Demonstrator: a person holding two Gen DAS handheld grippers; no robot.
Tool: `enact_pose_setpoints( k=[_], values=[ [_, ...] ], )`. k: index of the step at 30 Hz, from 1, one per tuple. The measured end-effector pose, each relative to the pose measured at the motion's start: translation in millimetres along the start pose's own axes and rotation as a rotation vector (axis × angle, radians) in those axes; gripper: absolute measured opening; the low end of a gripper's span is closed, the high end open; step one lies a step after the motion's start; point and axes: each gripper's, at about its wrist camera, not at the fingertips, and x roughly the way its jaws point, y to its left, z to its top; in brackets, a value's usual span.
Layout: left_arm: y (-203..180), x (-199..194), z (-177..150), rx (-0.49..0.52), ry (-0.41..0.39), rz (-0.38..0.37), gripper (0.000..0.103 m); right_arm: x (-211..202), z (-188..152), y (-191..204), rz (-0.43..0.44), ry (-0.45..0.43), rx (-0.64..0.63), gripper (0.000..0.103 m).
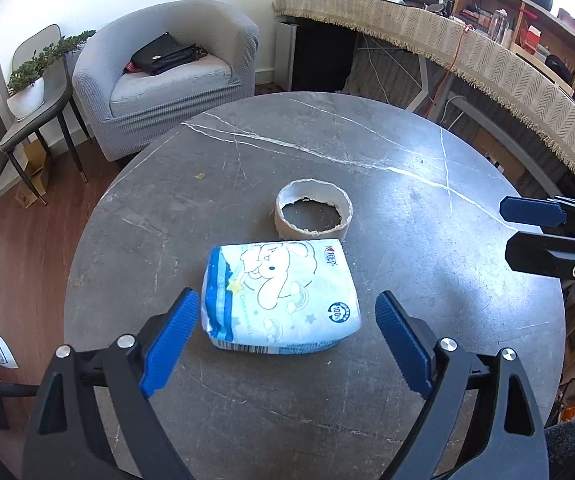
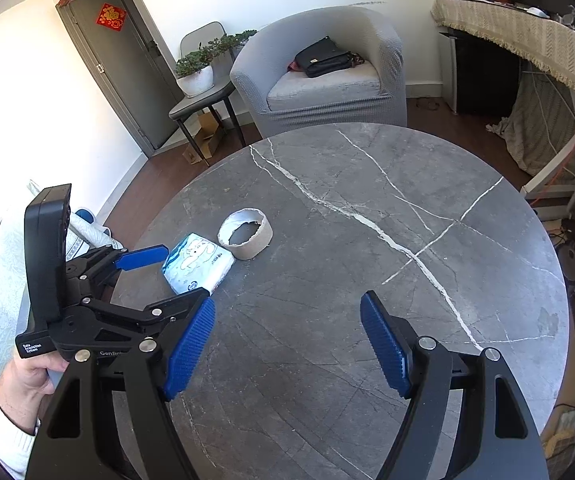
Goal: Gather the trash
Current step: 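Grasp the blue-and-white wipes pack with the left gripper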
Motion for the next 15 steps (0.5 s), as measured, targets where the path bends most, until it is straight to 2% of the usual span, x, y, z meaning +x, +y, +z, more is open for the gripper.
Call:
enact_pose_setpoints(
  k=[2, 5, 9, 15],
  values=[
    [-1.0, 2.5, 2.7, 0.005, 0.001, 0.004, 0.090, 0.6, 0.3, 0.7, 0.001, -0.001, 0.000, 0.076],
    [0.2, 6.9, 4.1, -0.004, 0.017, 0.003, 0.078, 1.6, 0.3, 2.6, 0.001, 0.000, -0.001, 0.076],
    [0.4, 4.2, 4.1, -0.009, 0.000, -0.009, 0.069, 1.2, 1.4, 7.2, 0.000, -0.005, -0.014, 0.076],
    [5.1, -13.3, -3.5, -0.023, -0.030, -0.009, 0.064, 4.0, 0.8, 12.8, -0.017, 0.002, -0.036, 0.076]
  ],
)
